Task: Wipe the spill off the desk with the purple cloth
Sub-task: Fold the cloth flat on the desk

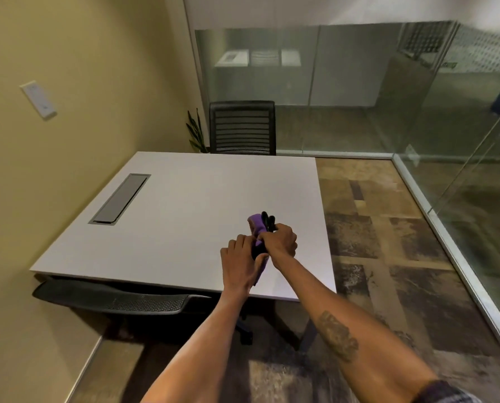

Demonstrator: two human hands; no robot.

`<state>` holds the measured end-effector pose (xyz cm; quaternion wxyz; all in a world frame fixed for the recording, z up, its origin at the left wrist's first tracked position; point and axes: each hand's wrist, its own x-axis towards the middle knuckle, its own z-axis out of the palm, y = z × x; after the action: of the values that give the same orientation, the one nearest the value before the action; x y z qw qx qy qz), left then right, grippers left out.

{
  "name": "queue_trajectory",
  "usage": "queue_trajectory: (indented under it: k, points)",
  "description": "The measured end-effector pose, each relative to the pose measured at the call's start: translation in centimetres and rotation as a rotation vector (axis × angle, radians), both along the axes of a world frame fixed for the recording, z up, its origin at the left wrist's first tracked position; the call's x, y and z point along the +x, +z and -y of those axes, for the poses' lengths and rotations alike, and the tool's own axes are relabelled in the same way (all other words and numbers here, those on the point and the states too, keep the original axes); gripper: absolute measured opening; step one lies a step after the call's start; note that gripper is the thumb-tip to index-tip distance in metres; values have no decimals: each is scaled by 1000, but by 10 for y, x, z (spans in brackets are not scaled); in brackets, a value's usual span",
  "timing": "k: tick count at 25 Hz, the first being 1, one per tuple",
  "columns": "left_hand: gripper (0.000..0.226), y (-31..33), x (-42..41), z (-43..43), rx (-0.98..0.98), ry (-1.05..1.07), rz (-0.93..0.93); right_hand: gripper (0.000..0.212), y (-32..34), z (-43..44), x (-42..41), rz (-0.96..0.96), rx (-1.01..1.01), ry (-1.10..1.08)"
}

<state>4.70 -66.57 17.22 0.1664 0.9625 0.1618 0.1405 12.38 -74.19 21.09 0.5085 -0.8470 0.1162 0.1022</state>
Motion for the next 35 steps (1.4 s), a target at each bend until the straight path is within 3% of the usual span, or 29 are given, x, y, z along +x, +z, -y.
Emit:
queue_trajectory:
  k: [4, 8, 14, 19, 22, 28, 35]
  points:
    - [30, 21, 2, -10, 111, 19, -35, 21, 15, 2, -1, -22, 154, 65]
    - [27, 35, 5, -27, 43, 163, -26, 15, 17, 9, 2, -76, 433, 127]
    - [31, 39, 3, -53, -115, 204, 44, 14, -7, -4, -1, -80, 229, 101]
    - [34, 38, 5, -88, -151, 230, 37, 12, -15, -43, -3, -109, 271, 129]
    - [35, 36, 9, -118, -182, 235, 53, 31, -19, -72, 4, -149, 287, 92]
    - [31, 33, 21, -201, -233, 253, 13, 3, -27, -155, 21, -291, 445, 81]
    - [35, 14, 41, -336, -274, 284, -131, 16, -44, -279, 34, -404, 540, 131]
